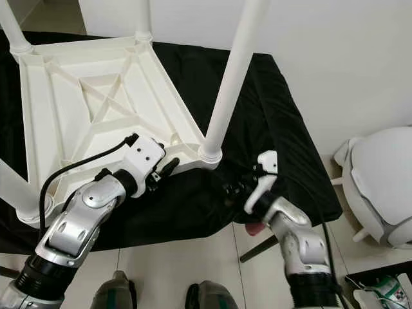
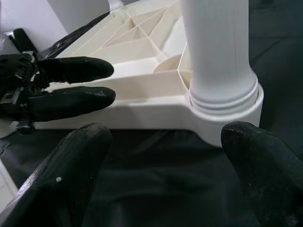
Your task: Building children table
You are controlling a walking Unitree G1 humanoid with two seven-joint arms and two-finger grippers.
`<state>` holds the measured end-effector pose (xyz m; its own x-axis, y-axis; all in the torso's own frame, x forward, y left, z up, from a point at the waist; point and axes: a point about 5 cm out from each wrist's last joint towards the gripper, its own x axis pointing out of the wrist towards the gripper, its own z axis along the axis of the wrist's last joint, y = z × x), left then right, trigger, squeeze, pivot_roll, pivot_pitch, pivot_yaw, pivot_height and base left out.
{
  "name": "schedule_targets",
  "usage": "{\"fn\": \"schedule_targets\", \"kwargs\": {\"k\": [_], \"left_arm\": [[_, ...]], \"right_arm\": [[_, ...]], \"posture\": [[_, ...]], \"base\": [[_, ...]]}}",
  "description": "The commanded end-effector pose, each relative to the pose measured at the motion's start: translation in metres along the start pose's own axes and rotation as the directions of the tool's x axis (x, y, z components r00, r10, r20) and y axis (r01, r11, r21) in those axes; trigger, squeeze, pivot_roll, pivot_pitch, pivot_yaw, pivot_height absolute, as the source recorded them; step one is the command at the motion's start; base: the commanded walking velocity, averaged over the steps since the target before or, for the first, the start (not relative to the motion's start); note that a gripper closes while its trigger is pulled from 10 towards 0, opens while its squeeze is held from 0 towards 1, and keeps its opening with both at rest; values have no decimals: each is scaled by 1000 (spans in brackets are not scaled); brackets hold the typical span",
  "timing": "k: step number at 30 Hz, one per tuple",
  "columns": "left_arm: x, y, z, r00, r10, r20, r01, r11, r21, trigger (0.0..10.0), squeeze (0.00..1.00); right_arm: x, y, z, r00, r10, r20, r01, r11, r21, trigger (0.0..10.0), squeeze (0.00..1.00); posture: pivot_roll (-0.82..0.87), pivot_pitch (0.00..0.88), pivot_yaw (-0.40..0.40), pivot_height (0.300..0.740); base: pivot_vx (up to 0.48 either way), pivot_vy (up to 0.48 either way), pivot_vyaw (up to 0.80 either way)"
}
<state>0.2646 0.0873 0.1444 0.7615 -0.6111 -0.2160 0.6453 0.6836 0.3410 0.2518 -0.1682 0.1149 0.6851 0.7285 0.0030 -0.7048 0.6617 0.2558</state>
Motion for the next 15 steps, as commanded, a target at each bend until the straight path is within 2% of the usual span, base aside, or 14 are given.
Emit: {"fn": "schedule_targets", "kwargs": {"k": [1,4,7,10,15], "left_arm": [[-1,-8,-3,997,-75,-18,75,997,10,10000,0],[-4,-8,-5,996,-90,-28,90,996,18,10000,0],[-8,-8,-6,994,-100,-34,100,995,15,10000,0],[-16,-6,-6,992,-113,-54,113,994,0,10000,0],[-33,-10,-6,983,-165,-76,166,986,7,10000,0]], "right_arm": [[-2,0,3,1000,23,1,-23,1000,-9,10000,0],[-3,-3,9,1000,7,28,-6,1000,-21,10000,0],[0,-11,18,995,-70,77,74,996,-58,10000,0],[6,-15,28,986,-113,122,126,986,-106,10000,0],[16,-21,39,970,-161,179,184,976,-119,10000,0]], "posture": [[-15,44,-86,740],[-18,41,-81,740],[-19,39,-78,740],[-21,37,-76,740],[-1,37,-89,740]], "base": [[0,0,0],[0,0,0],[0,0,0],[0,0,0],[0,0,0]]}}
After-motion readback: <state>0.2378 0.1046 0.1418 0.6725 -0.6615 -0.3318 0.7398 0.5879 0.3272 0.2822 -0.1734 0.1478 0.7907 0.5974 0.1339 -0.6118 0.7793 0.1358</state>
